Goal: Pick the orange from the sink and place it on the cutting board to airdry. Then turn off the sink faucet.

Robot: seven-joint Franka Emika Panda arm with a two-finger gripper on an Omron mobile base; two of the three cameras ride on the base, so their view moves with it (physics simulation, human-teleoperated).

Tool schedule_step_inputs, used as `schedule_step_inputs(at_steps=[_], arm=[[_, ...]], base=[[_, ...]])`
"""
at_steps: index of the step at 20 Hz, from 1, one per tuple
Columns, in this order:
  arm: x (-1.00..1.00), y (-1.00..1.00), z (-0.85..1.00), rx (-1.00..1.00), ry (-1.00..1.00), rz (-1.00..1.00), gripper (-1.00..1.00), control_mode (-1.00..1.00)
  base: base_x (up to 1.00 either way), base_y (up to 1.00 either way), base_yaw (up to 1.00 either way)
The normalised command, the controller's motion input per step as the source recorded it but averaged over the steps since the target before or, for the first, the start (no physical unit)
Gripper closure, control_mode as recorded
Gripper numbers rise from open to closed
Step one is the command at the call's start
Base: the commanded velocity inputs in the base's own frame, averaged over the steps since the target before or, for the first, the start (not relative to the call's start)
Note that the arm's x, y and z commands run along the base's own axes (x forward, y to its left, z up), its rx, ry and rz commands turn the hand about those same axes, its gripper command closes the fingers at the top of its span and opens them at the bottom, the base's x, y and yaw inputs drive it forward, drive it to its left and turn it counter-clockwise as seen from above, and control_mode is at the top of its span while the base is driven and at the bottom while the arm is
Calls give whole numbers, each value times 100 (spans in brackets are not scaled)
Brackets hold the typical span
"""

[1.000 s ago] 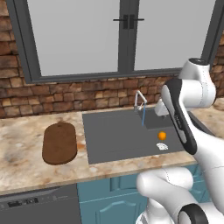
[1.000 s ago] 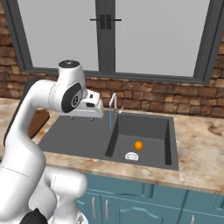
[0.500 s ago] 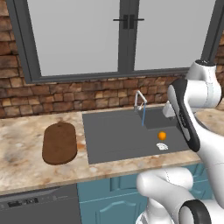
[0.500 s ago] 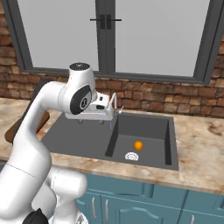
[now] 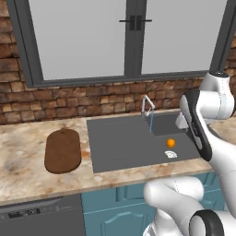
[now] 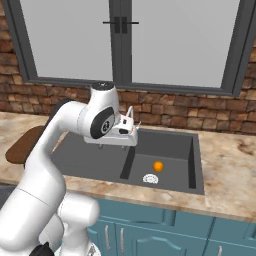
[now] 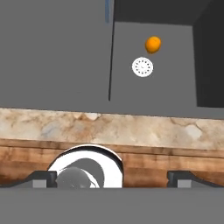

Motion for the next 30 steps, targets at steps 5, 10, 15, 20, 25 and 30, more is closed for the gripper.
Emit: schedule_step_inputs(at_steps=[5, 10, 15, 20, 25, 30], arm=[[19, -8, -30, 0, 7, -6, -100, -100], [12, -15, -7, 0, 1, -3, -100, -100], [7, -24, -6, 0, 0, -3, -100, -100], [24, -12, -13, 0, 0, -2, -100, -100], [25, -10, -13, 0, 0, 0, -100, -100], [18, -13, -16, 0, 0, 0, -100, -100]], base=[[0, 0, 0], [0, 0, 0], [0, 0, 0], [0, 0, 0], [0, 0, 0], [0, 0, 0]])
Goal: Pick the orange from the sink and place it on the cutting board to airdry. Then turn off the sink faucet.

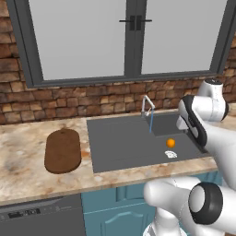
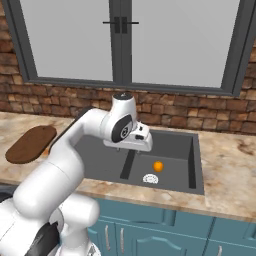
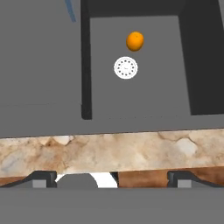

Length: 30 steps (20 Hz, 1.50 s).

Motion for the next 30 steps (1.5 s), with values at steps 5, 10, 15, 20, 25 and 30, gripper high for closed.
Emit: schedule_step_inputs(at_steps=[5, 10, 15, 20, 25, 30], arm=[[14, -8, -17, 0, 0, 0, -100, -100], [14, -6, -18, 0, 0, 0, -100, -100], [10, -11, -20, 1, 0, 0, -100, -100], [9, -8, -24, 0, 0, 0, -100, -100], [10, -4, -23, 0, 0, 0, -100, -100], [11, -6, -22, 0, 0, 0, -100, -100]], base=[[0, 0, 0], [0, 0, 0], [0, 0, 0], [0, 0, 0], [0, 0, 0], [0, 0, 0]])
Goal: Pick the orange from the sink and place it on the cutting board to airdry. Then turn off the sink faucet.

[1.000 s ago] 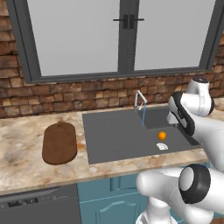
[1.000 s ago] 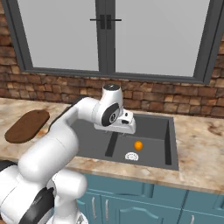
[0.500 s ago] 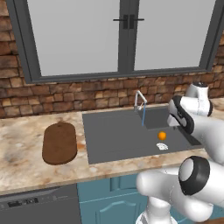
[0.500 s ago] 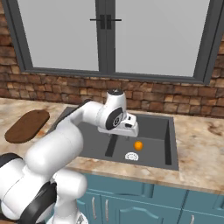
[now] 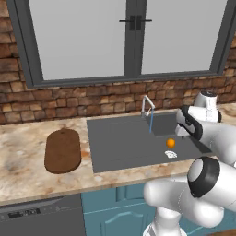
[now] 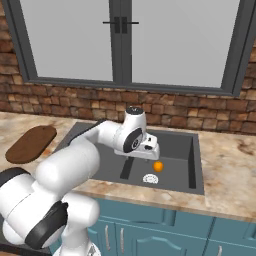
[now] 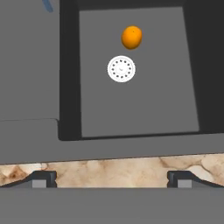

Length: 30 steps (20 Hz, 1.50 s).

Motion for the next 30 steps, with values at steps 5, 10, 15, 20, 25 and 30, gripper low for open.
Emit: schedule_step_inputs(at_steps=[5, 10, 15, 20, 25, 30], arm=[[14, -3, -19, 0, 0, 0, -100, -100], [14, 0, -12, 0, 0, 0, -100, -100], [17, 0, -8, 0, 0, 0, -100, -100], [15, 0, -8, 0, 0, 0, -100, -100], [13, 0, -11, 0, 0, 0, -100, -100], [8, 0, -16, 0, -4, 0, -100, -100]], base=[[0, 0, 0], [0, 0, 0], [0, 0, 0], [0, 0, 0], [0, 0, 0], [0, 0, 0]])
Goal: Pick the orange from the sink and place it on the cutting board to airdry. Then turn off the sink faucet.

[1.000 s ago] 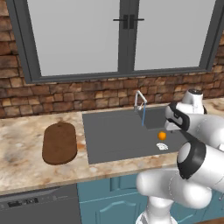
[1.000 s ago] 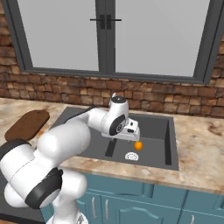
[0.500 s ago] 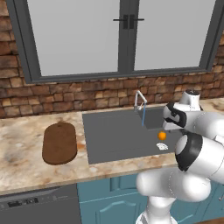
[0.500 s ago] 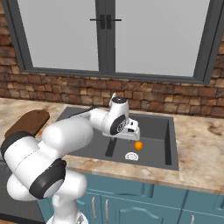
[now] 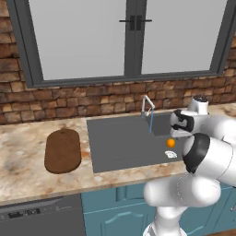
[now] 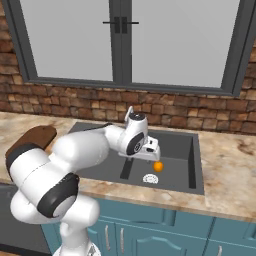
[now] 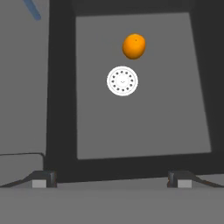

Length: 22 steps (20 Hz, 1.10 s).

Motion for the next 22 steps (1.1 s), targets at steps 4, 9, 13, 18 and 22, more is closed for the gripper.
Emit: schedule_step_inputs(at_steps=[4, 9, 13, 18, 22], arm=[[5, -6, -12, 1, -4, 0, -100, -100], [11, -7, -11, 1, -1, 0, -100, -100], [15, -6, -12, 0, 0, 0, -100, -100], [17, -4, -11, 0, 0, 0, -100, -100], [15, -1, -11, 0, 0, 0, -100, -100]], base=[[0, 0, 0], [0, 0, 0], [0, 0, 0], [0, 0, 0], [0, 0, 0]])
